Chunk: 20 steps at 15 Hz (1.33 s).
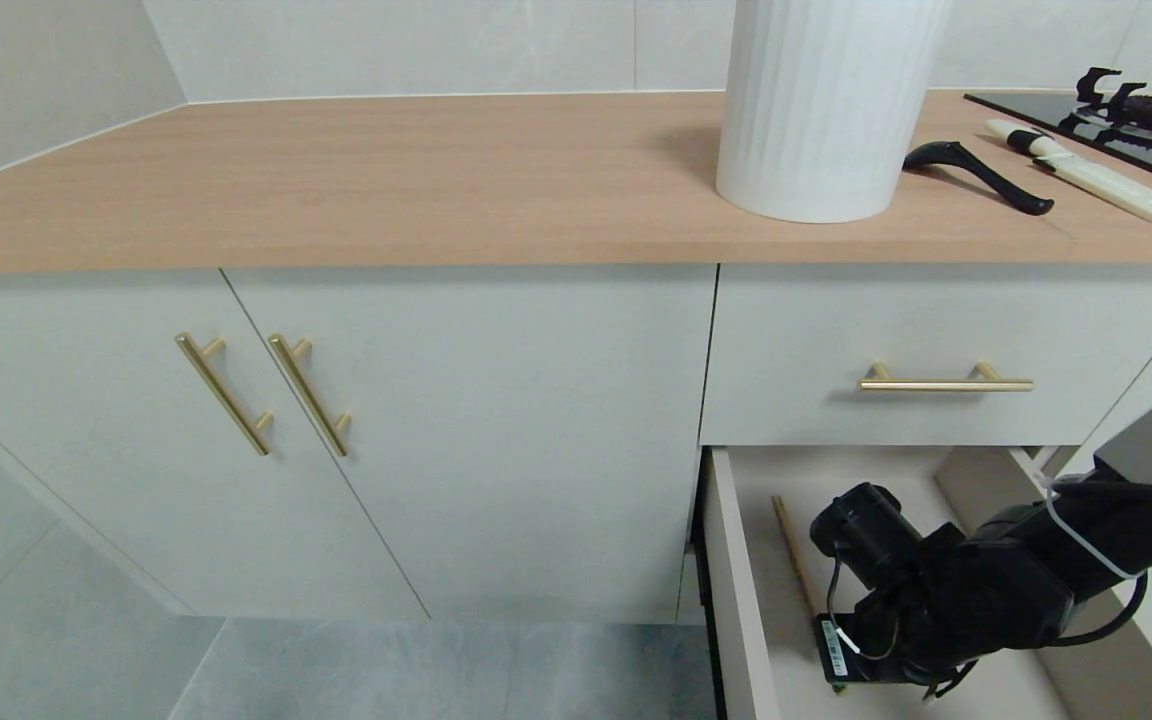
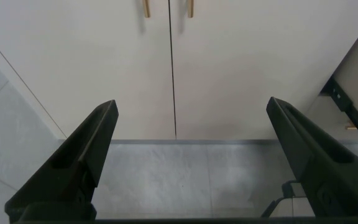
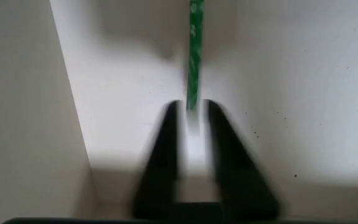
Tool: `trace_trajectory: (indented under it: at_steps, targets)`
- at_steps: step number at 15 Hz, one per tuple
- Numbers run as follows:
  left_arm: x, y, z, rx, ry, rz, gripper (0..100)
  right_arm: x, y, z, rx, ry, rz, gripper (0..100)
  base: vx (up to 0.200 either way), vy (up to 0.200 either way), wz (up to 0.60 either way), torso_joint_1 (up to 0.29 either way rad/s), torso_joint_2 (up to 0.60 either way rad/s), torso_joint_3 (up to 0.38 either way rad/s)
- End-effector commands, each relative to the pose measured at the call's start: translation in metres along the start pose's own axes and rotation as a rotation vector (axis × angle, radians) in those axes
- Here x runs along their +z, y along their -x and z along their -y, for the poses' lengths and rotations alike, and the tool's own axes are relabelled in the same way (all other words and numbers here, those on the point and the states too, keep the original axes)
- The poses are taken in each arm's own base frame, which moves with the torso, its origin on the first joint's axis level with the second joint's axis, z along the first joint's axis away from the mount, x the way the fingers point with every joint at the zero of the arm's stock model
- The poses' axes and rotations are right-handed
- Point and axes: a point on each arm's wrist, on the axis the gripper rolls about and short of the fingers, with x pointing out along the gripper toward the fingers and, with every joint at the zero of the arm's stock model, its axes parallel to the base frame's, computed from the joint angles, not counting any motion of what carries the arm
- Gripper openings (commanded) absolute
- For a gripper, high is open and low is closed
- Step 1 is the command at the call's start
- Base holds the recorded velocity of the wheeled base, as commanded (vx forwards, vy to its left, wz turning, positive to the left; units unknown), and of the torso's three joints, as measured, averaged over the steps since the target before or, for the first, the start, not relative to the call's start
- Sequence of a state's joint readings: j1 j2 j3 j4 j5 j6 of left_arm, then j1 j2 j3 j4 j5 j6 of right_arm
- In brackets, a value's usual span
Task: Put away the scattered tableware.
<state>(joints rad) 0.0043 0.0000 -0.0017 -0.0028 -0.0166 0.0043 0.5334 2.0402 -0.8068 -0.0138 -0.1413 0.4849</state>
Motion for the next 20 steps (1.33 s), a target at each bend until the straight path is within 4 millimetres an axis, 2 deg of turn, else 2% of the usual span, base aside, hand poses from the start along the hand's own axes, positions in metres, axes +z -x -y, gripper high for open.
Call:
trace_trajectory:
  at_steps: [1, 3, 6, 7, 8, 9, 10, 11, 12, 13, 14, 17, 20]
  targets:
    - [0.0, 0.0, 0.0, 0.0, 0.0, -0.001, 100, 0.0, 0.002, 0.0, 0.002, 0.0, 0.003, 100, 0.0, 0.0, 0.0, 0.0, 0.0, 0.0]
    - [0.0, 0.0, 0.0, 0.0, 0.0, -0.001, 100, 0.001, 0.008, 0.0, 0.013, 0.0, 0.018, 100, 0.0, 0.0, 0.0, 0.0, 0.0, 0.0]
    - [0.0, 0.0, 0.0, 0.0, 0.0, -0.001, 100, 0.002, 0.053, 0.004, 0.076, -0.001, 0.127, 100, 0.0, 0.0, 0.0, 0.0, 0.0, 0.0]
    - [0.0, 0.0, 0.0, 0.0, 0.0, -0.001, 100, 0.004, 0.087, 0.011, 0.116, -0.013, 0.226, 100, 0.0, 0.0, 0.0, 0.0, 0.0, 0.0]
    - [0.0, 0.0, 0.0, 0.0, 0.0, -0.001, 100, 0.005, 0.11, 0.019, 0.128, -0.027, 0.272, 100, 0.0, 0.0, 0.0, 0.0, 0.0, 0.0]
    - [0.0, 0.0, 0.0, 0.0, 0.0, -0.001, 100, 0.008, 0.152, 0.039, 0.133, -0.046, 0.345, 100, 0.0, 0.0, 0.0, 0.0, 0.0, 0.0]
    - [0.0, 0.0, 0.0, 0.0, 0.0, -0.001, 100, 0.008, 0.157, 0.041, 0.134, -0.047, 0.354, 100, 0.0, 0.0, 0.0, 0.0, 0.0, 0.0]
    - [0.0, 0.0, 0.0, 0.0, 0.0, -0.001, 100, 0.001, 0.203, 0.063, 0.138, -0.069, 0.42, 100, 0.0, 0.0, 0.0, 0.0, 0.0, 0.0]
    - [0.0, 0.0, 0.0, 0.0, 0.0, -0.001, 100, -0.006, 0.232, 0.076, 0.168, -0.062, 0.452, 100, 0.0, 0.0, 0.0, 0.0, 0.0, 0.0]
    - [0.0, 0.0, 0.0, 0.0, 0.0, -0.003, 100, -0.013, 0.247, 0.084, 0.204, -0.065, 0.468, 100, 0.0, 0.0, 0.0, 0.0, 0.0, 0.0]
    - [0.0, 0.0, 0.0, 0.0, 0.0, -0.001, 100, -0.016, 0.254, 0.088, 0.225, -0.049, 0.501, 100, 0.0, 0.0, 0.0, 0.0, 0.0, 0.0]
    - [0.0, 0.0, 0.0, 0.0, 0.0, -0.001, 100, -0.019, 0.25, 0.1, 0.164, 0.009, 0.521, 100, 0.0, 0.0, 0.0, 0.0, 0.0, 0.0]
    - [0.0, 0.0, 0.0, 0.0, 0.0, -0.001, 100, -0.027, 0.262, 0.102, 0.17, 0.019, 0.575, 100, 0.0, 0.0, 0.0, 0.0, 0.0, 0.0]
